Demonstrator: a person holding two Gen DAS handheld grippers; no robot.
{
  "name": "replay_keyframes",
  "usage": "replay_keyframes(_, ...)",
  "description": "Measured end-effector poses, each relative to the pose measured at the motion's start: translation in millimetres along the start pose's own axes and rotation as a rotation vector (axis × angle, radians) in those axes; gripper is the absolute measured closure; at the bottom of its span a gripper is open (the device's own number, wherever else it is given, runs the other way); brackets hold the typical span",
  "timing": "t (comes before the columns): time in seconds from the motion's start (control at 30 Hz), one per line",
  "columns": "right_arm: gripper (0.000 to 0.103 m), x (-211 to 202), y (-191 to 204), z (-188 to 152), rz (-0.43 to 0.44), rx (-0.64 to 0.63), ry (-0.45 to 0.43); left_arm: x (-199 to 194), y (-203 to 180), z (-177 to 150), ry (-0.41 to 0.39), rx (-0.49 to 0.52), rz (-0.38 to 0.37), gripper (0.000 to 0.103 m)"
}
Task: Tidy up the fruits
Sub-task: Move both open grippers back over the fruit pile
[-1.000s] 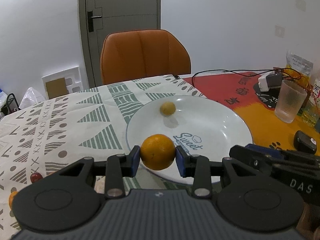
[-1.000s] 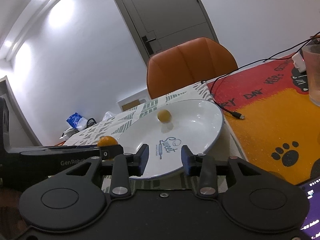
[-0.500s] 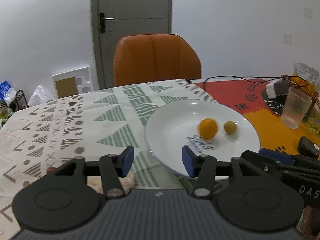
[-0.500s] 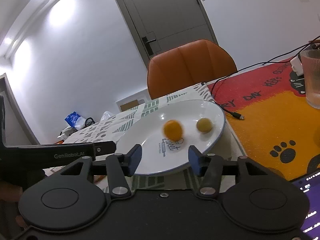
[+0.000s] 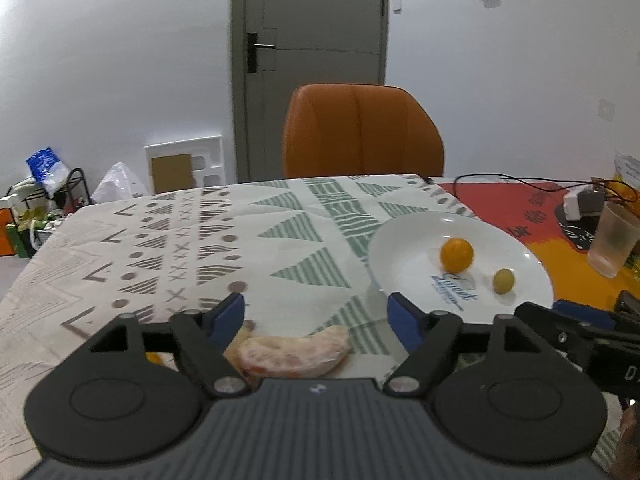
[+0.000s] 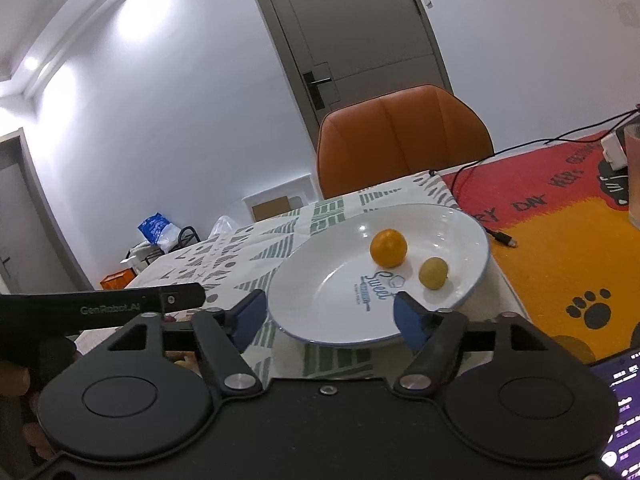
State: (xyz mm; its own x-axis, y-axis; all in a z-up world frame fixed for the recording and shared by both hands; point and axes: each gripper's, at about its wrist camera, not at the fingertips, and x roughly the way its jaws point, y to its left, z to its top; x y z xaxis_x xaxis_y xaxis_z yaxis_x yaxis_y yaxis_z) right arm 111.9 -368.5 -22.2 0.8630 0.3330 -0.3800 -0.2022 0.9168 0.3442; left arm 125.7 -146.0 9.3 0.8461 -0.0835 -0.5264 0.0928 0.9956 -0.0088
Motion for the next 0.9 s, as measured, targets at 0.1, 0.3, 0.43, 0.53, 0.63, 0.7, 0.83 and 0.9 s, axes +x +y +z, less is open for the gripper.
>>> replay_keyframes(0.1,0.014,0,8,-1,-0.012,-0.012,-0.005,-6,12,-3,-0.012,-0.009,0.043,0.016)
replay_keyframes(0.3,0.001,6,26,-2,-0.012,-0.026,0.001,-16,41,-11,-0.006,-0.062,0.068,0.013)
replay_keyframes(0.43,0.000,9,41,-6,0.008,-0.052,0.012,-21,56,-17,-0.004,-0.090,0.090,0.008)
replay_keyframes(0.53,0.000,13,52,-8,0.023,-0.072,0.024,-24,67,-23,0.007,-0.103,0.100,0.008)
replay_keyframes(0.63,0.000,18,62,-11,0.035,-0.087,0.037,-25,76,-28,0.016,-0.114,0.105,0.008)
replay_keyframes(0.7,0.000,21,68,-13,0.039,-0.098,0.048,-26,81,-31,0.020,-0.125,0.105,0.008)
replay_keyframes(0.83,0.000,27,79,-17,0.047,-0.125,0.074,-28,91,-37,0.022,-0.162,0.095,0.008)
replay_keyframes(0.9,0.000,30,84,-19,0.048,-0.145,0.088,-28,95,-41,0.027,-0.182,0.083,0.008)
